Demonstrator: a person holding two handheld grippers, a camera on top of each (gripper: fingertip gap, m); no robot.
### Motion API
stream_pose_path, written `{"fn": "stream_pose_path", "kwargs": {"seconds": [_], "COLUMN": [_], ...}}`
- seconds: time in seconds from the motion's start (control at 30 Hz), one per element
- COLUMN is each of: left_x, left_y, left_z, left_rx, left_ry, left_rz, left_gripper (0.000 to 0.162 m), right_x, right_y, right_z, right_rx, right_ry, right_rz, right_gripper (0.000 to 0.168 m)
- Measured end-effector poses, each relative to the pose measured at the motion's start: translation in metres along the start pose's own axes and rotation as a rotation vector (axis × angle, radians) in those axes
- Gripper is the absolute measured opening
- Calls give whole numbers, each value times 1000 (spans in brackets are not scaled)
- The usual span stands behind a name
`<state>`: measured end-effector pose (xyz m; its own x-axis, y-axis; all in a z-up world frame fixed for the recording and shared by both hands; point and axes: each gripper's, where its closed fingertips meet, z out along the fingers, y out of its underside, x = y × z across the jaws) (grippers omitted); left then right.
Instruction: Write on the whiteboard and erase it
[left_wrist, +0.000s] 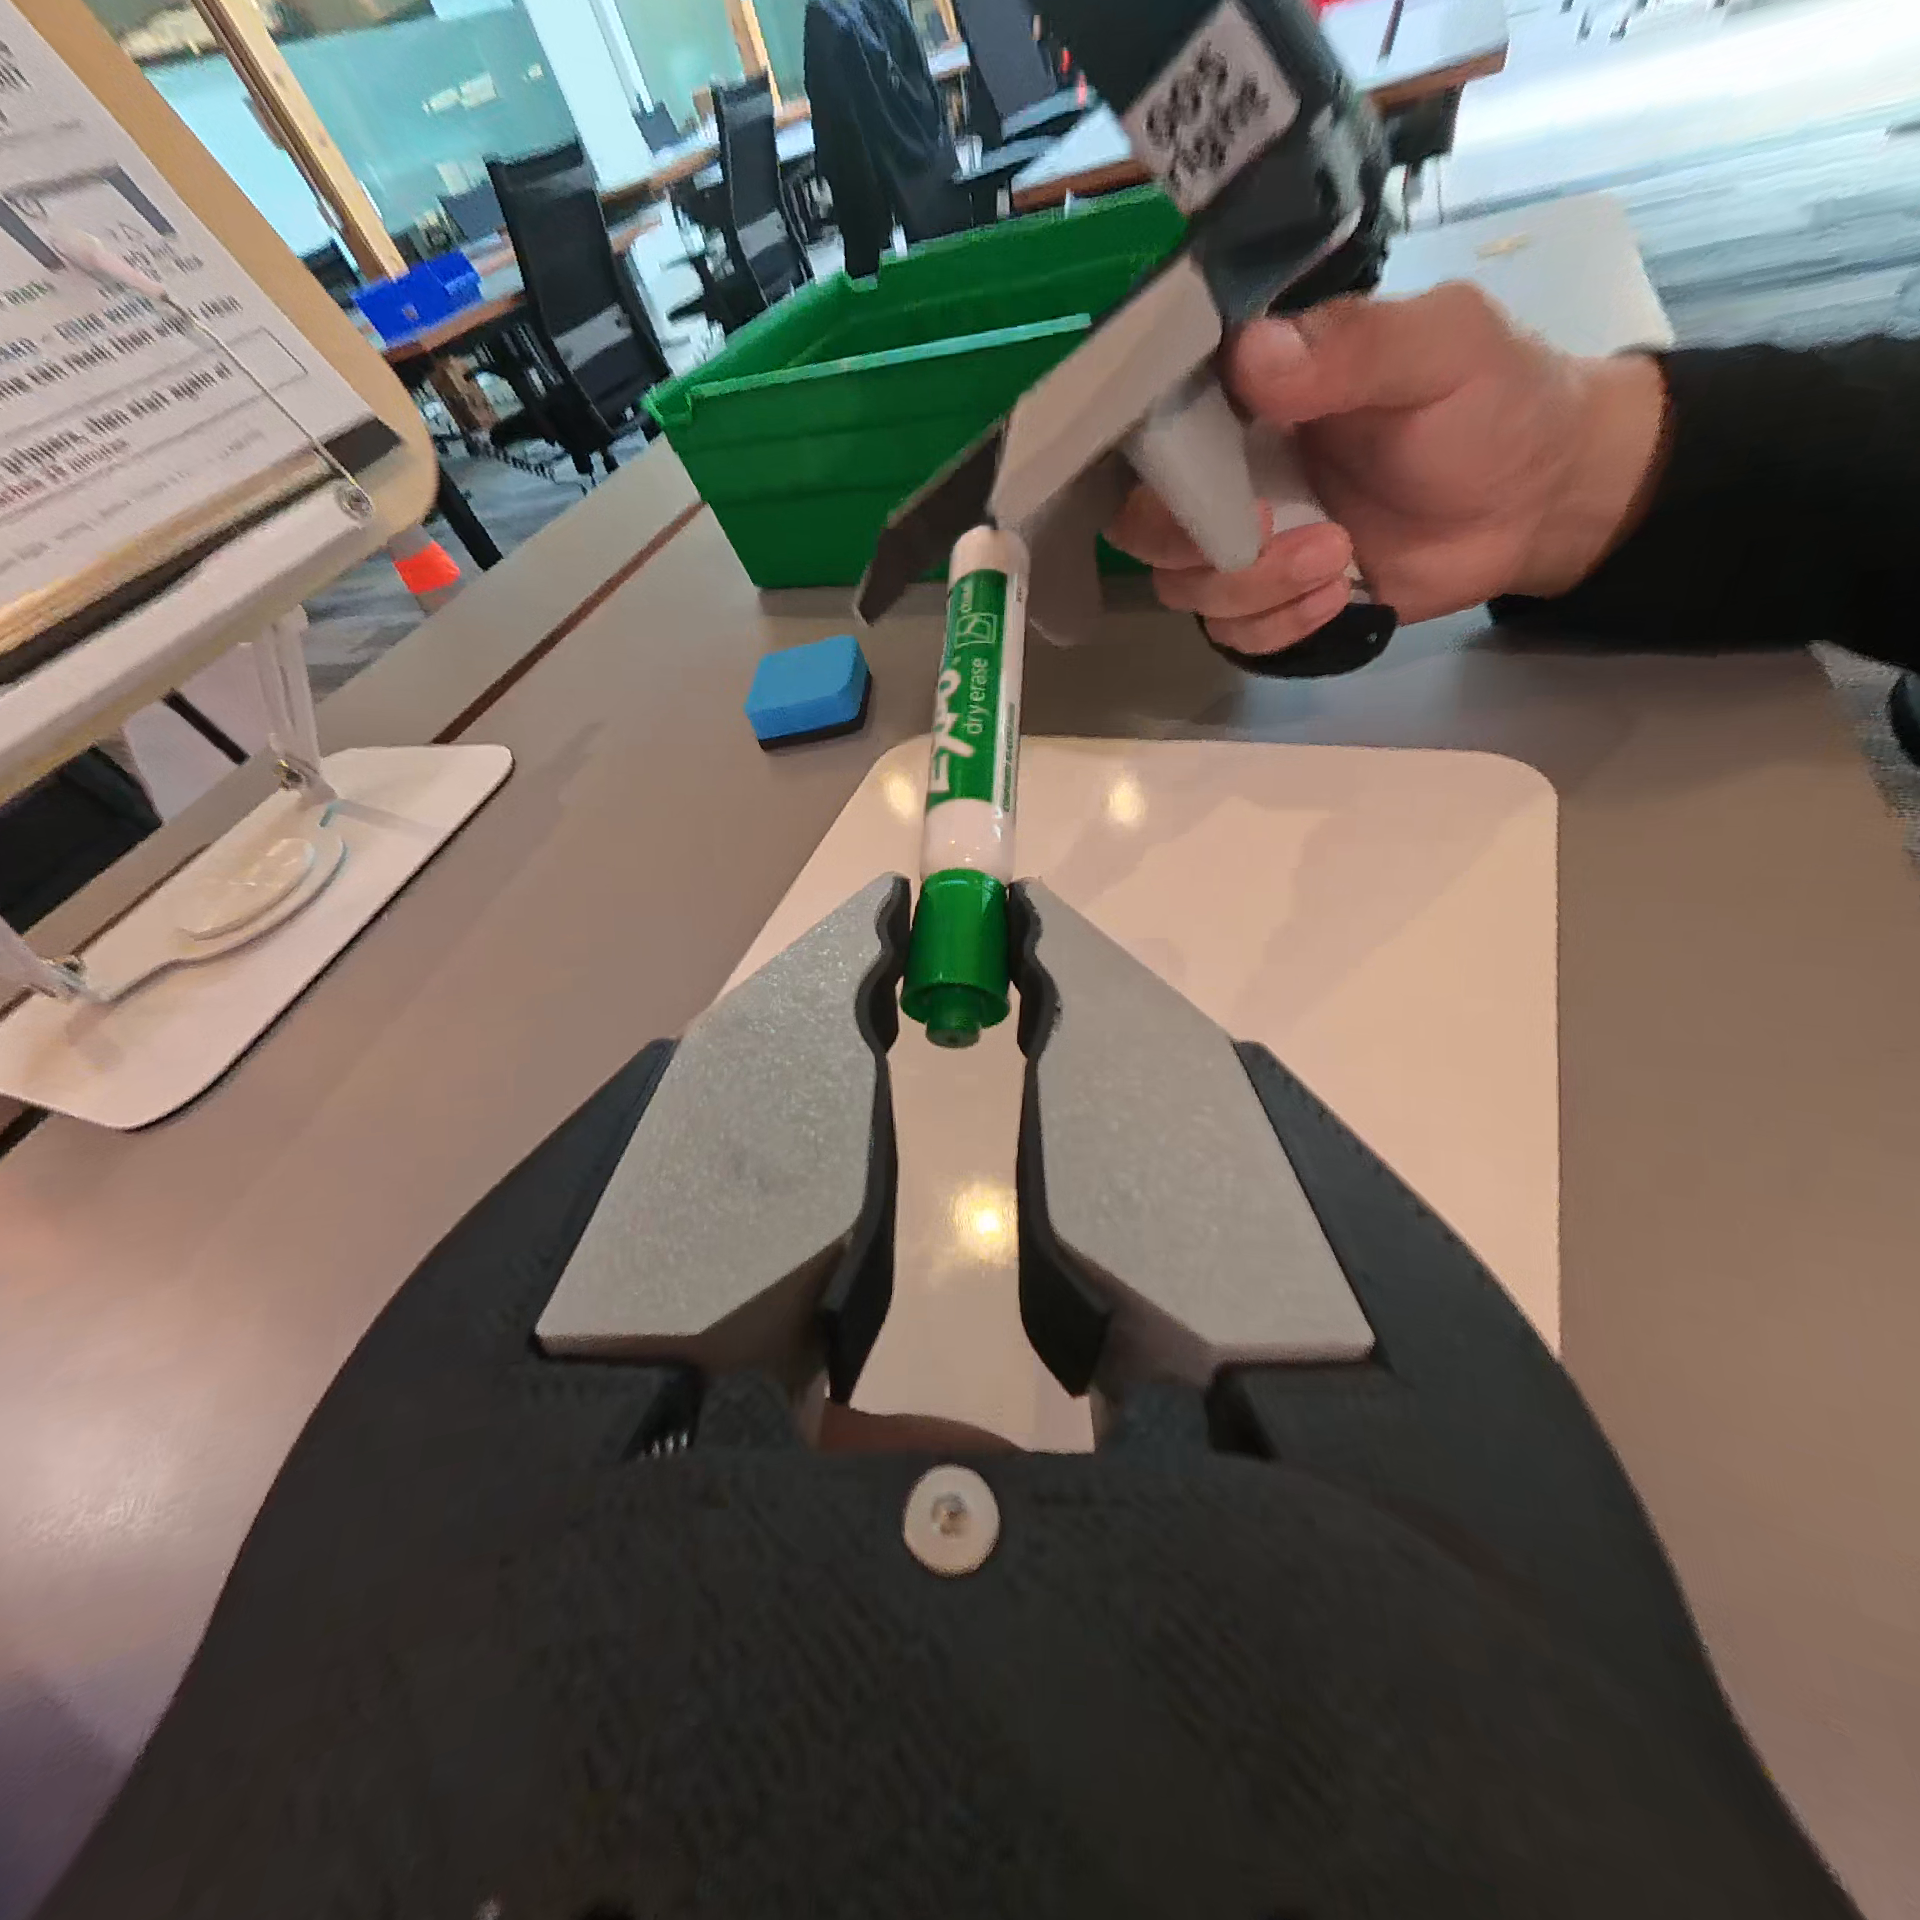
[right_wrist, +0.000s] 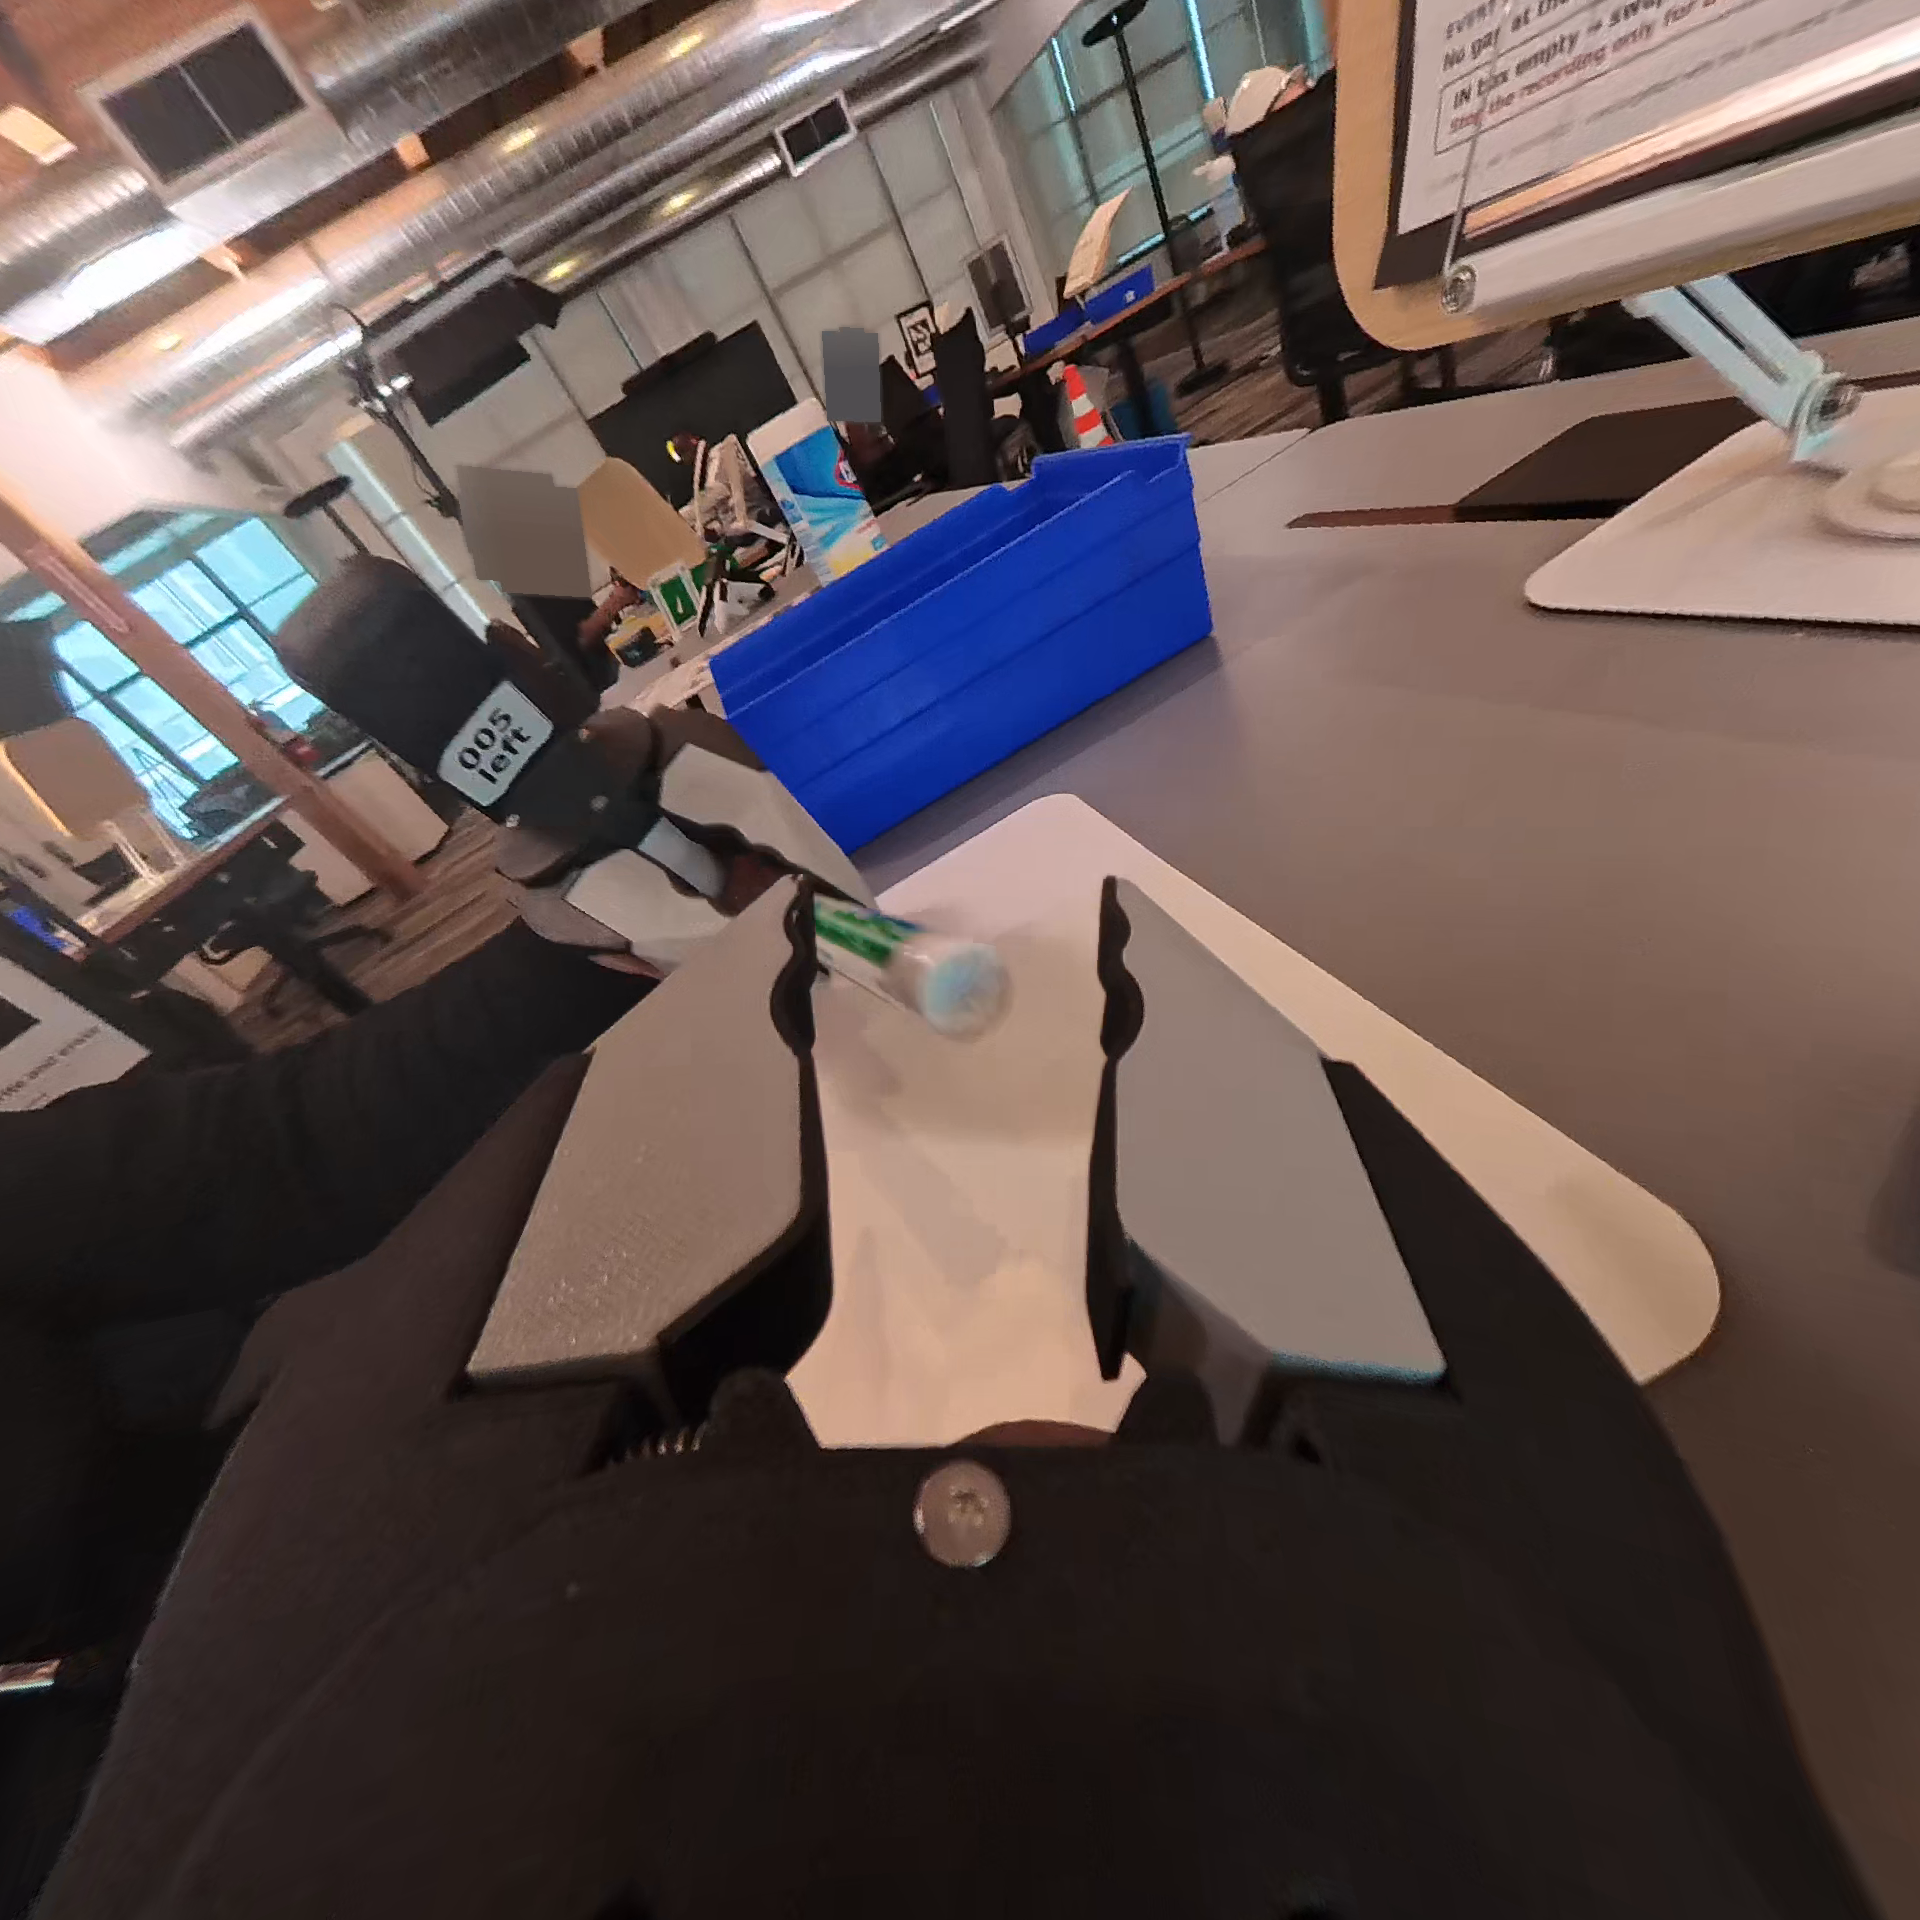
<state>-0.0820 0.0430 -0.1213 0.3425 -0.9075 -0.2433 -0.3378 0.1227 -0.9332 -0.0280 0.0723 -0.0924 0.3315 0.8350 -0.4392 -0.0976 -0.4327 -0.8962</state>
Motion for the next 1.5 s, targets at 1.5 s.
{"fn": "stream_pose_path", "kwargs": {"seconds": [1.5], "left_x": [23], "left_y": [-1], "left_z": [13], "left_rx": [20], "left_ry": [-23], "left_rz": [149], "left_gripper": [16], "right_x": [-44], "right_y": [50], "right_z": [40], "right_rx": [-204], "right_ry": [-238], "right_rz": [-8], "right_gripper": [27]}}
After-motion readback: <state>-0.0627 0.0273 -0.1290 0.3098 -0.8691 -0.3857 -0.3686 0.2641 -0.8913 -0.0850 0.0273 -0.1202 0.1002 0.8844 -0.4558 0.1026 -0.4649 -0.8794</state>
